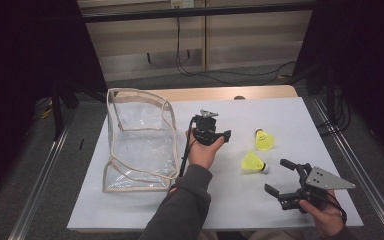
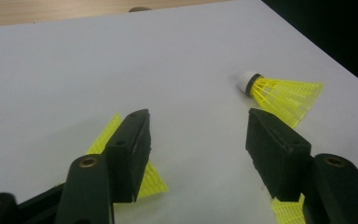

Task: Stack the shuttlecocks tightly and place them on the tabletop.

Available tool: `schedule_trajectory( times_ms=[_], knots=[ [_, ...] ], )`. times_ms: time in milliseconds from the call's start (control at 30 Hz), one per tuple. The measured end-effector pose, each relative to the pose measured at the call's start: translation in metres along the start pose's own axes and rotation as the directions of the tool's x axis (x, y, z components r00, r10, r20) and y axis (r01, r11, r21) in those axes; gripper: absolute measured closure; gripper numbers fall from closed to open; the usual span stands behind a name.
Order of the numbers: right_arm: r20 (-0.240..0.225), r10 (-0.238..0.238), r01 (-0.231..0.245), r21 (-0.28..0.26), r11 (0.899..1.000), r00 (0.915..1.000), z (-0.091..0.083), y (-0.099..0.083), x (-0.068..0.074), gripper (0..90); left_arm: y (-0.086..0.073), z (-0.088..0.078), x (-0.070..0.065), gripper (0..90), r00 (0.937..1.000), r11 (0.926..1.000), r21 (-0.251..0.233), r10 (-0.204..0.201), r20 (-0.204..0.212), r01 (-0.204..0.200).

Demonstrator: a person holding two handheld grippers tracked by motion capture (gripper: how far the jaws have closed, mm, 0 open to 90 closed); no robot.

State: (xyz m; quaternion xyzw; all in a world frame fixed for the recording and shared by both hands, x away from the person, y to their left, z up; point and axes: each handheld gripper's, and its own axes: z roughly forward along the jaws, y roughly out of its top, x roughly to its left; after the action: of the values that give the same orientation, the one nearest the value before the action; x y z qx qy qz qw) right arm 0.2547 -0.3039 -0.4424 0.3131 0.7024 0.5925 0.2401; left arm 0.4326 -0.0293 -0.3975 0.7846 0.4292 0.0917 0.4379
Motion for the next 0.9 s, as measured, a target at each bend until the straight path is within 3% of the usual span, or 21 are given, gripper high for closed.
schedule_trajectory(
  times_ms=[67,467,667,900],
  knots=[
    [-0.002,0.004,-0.004,0.001,1.000,1.0000,0.000,0.000,0.000,2.2,-0.002,-0.001,-0.002,37.2,1.0000,0.9999,-0.014,-0.001,0.008,0.001],
    [-0.002,0.004,-0.004,0.003,1.000,1.0000,0.000,0.000,0.001,2.2,-0.015,-0.007,-0.014,26.5,0.9980,0.9999,0.010,0.012,0.062,-0.013],
    [-0.001,0.003,-0.003,0.003,1.000,1.0000,0.000,0.000,0.001,2.2,-0.020,-0.009,-0.016,20.9,0.9971,0.9990,0.028,0.032,0.068,-0.034],
    [-0.001,0.001,-0.001,0.002,1.000,1.0000,0.000,0.000,0.001,2.2,-0.025,-0.014,-0.016,18.5,0.9960,0.9995,0.019,0.026,0.085,-0.027]
  ],
)
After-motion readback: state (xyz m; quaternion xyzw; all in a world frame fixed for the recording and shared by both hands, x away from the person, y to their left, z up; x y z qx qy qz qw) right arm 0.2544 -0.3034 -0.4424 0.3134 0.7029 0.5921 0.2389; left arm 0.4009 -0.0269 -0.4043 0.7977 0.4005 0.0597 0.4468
